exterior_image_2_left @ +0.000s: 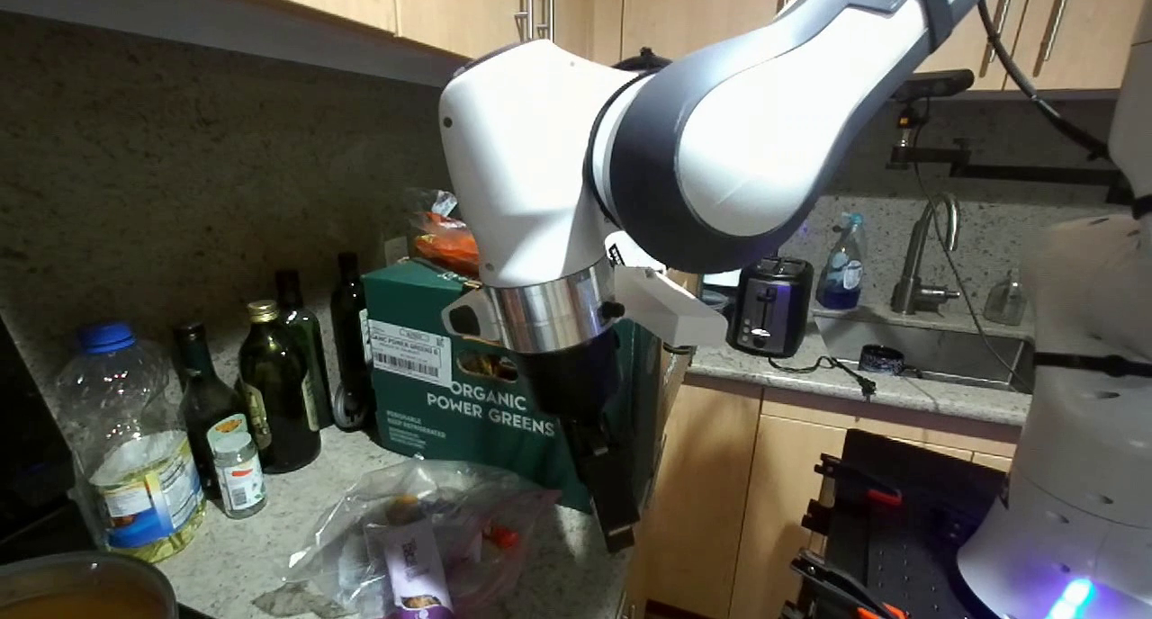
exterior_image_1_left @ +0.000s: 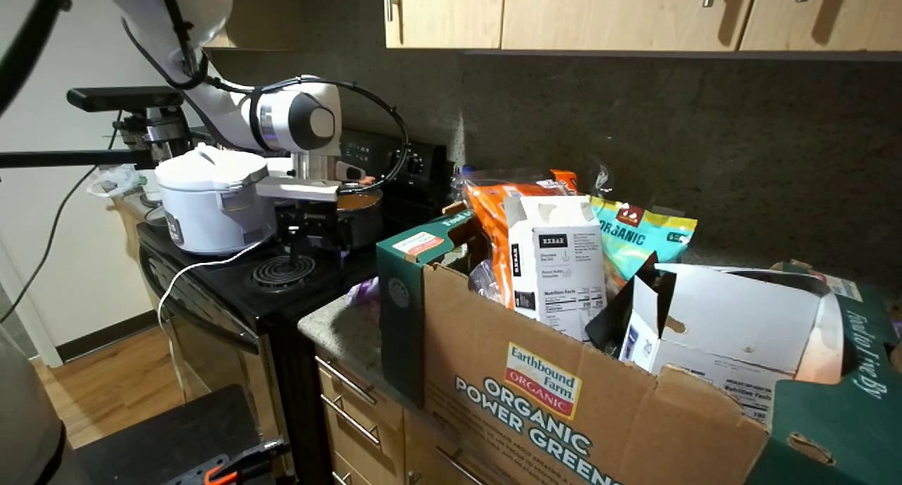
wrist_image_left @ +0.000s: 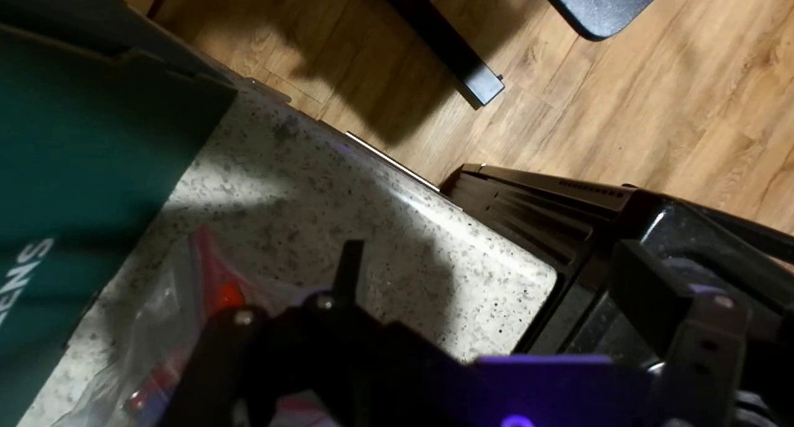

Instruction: Put the Ziploc bag on the counter in the box

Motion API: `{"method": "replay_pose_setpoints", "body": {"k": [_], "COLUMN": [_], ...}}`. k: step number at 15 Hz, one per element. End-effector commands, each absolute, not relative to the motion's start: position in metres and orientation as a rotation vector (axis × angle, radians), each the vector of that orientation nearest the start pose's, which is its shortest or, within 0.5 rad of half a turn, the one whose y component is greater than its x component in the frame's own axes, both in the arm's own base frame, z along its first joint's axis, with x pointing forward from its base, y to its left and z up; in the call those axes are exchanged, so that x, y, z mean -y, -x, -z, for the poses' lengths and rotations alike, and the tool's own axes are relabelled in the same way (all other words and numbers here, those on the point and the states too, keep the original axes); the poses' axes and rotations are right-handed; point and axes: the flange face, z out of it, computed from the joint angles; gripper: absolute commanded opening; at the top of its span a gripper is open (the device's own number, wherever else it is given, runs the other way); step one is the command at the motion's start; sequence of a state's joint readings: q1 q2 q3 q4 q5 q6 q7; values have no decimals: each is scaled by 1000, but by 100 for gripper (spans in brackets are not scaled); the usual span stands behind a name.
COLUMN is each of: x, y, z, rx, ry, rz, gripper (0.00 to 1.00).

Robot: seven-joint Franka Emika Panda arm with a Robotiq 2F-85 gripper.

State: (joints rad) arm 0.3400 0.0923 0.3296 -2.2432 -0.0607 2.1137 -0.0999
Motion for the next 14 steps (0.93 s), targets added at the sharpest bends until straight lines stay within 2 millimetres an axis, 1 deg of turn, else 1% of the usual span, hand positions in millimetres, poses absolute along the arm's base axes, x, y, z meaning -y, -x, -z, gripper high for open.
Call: {"method": "replay_pose_setpoints", "body": {"k": [1, 3, 7, 10, 12, 14], "x": [-314, -314, -326, -339, -346, -352], "y": [-401, -401, -421, -437, -448, -456], "z": [-312, -311, -300, -292, -285, -279], "rx": [1261, 1261, 1258, 1248, 1172, 1054], "ry": [2944, 2943, 2941, 2956, 2971, 2981], "rz": [-329, -331, -272, -152, -53, 72], "gripper": [100, 100, 100, 100, 100, 100]}}
